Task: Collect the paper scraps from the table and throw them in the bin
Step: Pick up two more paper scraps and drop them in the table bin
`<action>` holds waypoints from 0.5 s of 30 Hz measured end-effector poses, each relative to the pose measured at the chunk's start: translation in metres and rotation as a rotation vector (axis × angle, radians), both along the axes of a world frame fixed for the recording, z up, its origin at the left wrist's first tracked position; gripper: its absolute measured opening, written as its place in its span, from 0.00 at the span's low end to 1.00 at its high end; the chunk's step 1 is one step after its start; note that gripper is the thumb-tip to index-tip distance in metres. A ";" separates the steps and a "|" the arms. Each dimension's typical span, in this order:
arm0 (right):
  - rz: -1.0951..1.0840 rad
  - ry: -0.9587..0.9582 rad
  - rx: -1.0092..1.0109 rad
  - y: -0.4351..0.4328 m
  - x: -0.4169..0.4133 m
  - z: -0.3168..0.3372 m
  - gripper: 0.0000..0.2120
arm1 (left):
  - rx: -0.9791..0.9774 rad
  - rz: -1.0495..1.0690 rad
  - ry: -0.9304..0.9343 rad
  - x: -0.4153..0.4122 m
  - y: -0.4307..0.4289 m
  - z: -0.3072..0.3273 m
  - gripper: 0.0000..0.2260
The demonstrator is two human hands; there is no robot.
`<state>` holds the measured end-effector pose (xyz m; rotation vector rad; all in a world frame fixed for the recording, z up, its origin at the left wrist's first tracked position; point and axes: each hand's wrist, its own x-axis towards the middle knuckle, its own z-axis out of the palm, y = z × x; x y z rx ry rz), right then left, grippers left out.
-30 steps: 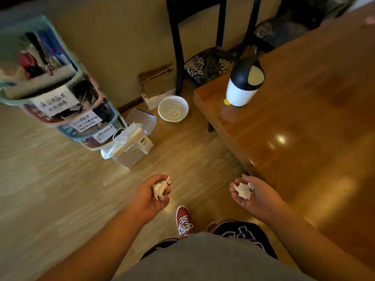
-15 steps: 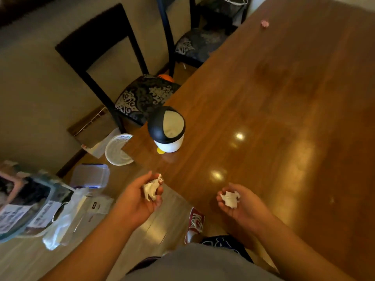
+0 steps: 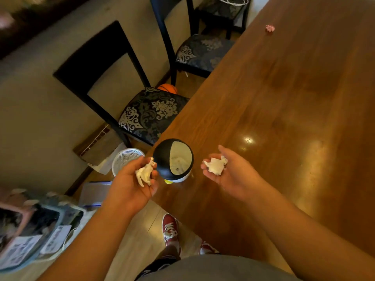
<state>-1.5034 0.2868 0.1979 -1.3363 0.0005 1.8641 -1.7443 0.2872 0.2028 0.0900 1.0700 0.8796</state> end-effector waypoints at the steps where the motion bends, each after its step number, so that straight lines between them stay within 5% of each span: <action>1: -0.008 0.004 0.013 0.007 -0.007 0.004 0.19 | 0.002 -0.013 -0.008 -0.003 0.005 0.000 0.07; 15: 0.204 -0.133 0.066 0.030 -0.063 0.012 0.38 | -0.022 -0.098 -0.016 -0.031 0.032 0.001 0.08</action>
